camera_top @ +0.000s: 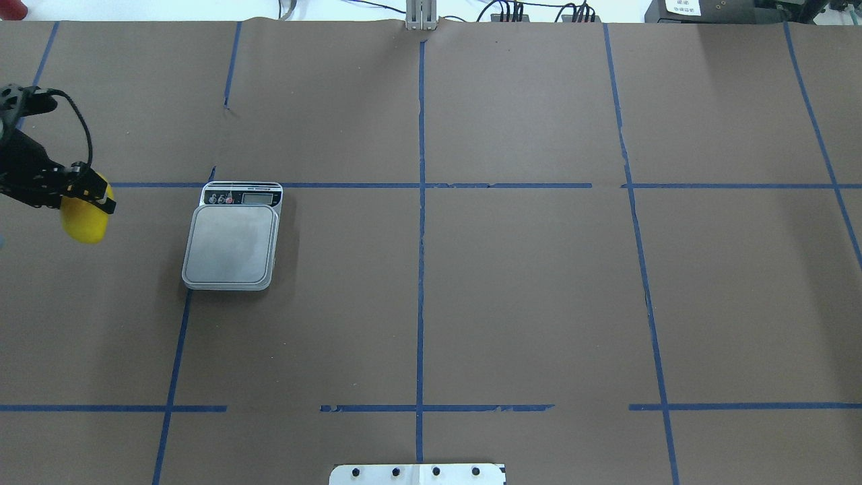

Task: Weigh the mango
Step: 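Carry the mango with the left gripper over the scale tray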

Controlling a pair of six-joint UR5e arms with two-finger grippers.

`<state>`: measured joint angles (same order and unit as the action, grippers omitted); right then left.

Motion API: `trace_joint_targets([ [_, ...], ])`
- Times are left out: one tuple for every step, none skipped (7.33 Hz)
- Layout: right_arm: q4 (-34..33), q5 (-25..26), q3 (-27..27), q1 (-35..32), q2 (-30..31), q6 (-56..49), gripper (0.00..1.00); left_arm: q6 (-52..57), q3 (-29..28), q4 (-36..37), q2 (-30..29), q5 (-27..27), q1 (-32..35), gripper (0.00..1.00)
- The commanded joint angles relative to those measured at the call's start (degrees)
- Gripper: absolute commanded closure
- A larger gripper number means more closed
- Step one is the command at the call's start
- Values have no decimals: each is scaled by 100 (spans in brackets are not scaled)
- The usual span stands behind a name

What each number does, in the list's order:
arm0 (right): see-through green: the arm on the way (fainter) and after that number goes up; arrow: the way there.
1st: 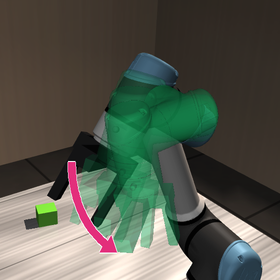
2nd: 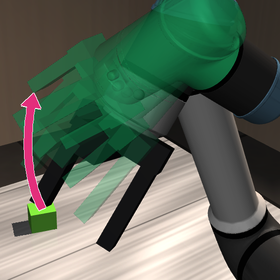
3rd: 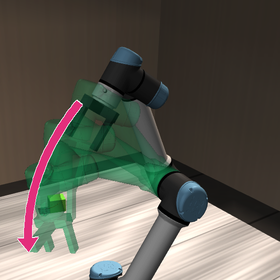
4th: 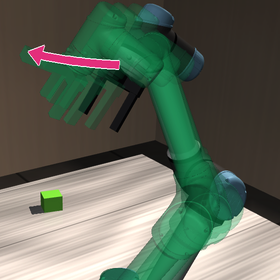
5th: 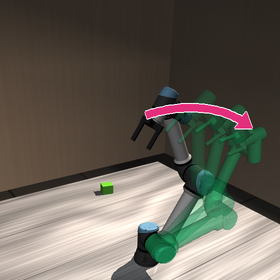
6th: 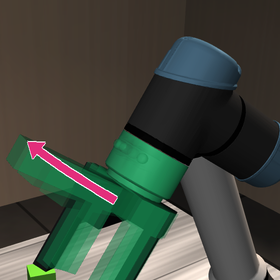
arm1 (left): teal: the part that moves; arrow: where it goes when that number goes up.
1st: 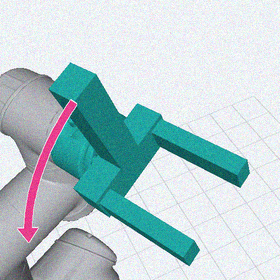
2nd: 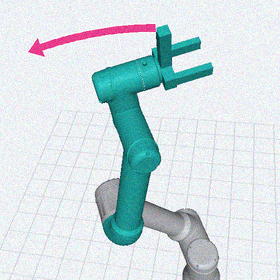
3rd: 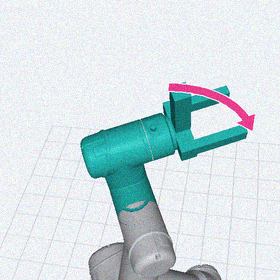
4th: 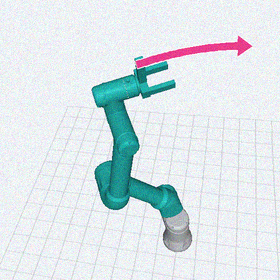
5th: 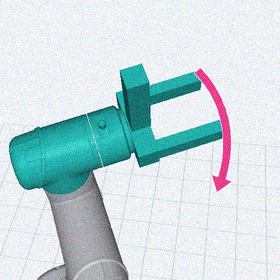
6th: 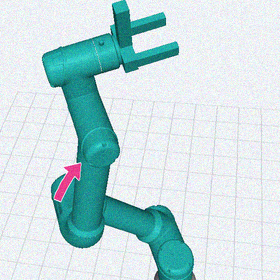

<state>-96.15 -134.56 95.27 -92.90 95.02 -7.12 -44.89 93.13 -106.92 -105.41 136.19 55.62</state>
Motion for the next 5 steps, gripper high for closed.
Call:
trace_joint_targets([
  [0,0,0,0,8,0,0,-46,-154,196,-382,-119,-252,100],
  [0,0,0,0,-1,0,0,-64,-181,363,-523,-136,-418,100],
  [0,0,0,0,8,0,0,-133,-181,365,-516,-137,-490,100],
  [0,0,0,0,8,0,0,-369,-181,356,-516,-128,-586,100],
  [0,0,0,0,-1,0,0,-484,-224,321,-524,-110,-700,100],
])
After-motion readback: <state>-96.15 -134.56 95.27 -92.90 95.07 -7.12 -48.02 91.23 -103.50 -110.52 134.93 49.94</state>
